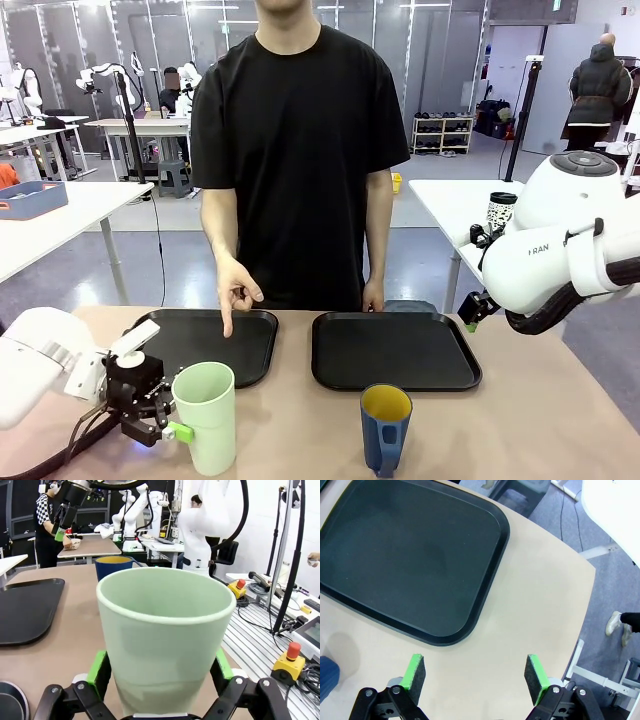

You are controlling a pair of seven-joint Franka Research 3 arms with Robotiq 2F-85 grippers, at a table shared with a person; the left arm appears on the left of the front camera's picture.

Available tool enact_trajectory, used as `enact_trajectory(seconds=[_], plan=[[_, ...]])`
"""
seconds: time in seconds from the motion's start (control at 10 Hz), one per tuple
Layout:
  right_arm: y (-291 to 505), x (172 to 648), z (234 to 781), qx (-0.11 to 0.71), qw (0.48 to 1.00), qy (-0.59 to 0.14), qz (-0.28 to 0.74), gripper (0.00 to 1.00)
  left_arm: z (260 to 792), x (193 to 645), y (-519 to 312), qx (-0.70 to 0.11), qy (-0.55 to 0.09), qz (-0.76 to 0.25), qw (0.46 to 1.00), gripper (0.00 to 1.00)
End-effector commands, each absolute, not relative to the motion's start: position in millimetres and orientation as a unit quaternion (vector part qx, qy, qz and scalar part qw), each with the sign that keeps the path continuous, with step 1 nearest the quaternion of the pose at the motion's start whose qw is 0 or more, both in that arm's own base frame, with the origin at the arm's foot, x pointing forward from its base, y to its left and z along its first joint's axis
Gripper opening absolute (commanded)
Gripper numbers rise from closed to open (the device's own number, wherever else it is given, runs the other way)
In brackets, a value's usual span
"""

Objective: Sort and store the cups by type.
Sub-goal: Pick up the Reusable plastic cup.

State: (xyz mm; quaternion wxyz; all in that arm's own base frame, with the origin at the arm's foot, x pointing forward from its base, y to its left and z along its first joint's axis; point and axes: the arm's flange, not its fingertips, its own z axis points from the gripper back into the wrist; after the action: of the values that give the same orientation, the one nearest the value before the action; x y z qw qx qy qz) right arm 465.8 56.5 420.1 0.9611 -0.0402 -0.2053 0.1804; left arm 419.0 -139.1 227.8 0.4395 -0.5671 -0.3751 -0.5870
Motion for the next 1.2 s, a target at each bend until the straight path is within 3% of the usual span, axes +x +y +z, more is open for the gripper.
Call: enact_trajectory(seconds=[0.0, 0.8, 0.9, 1.0, 1.1], plan=[[56.2, 466.1, 419.3, -0.039, 0.961, -0.205, 0.180, 1.00, 205.1, 414.7, -144.1, -0.574, -0.394, -0.590, 0.409, 1.00], [56.2, 466.1, 419.3, -0.039, 0.961, -0.205, 0.180, 1.00, 192.8, 410.3, -157.0, -0.598, -0.379, -0.596, 0.378, 1.00], [56.2, 466.1, 419.3, -0.039, 0.961, -0.205, 0.180, 1.00, 193.1, 409.9, -154.7, -0.598, -0.385, -0.598, 0.370, 0.82], [56.2, 466.1, 419.3, -0.039, 0.961, -0.205, 0.180, 1.00, 192.7, 409.4, -153.6, -0.593, -0.383, -0.606, 0.368, 0.81], [56.2, 466.1, 419.3, -0.039, 0.961, -0.205, 0.180, 1.00, 192.5, 409.1, -153.7, -0.591, -0.382, -0.609, 0.366, 0.63]])
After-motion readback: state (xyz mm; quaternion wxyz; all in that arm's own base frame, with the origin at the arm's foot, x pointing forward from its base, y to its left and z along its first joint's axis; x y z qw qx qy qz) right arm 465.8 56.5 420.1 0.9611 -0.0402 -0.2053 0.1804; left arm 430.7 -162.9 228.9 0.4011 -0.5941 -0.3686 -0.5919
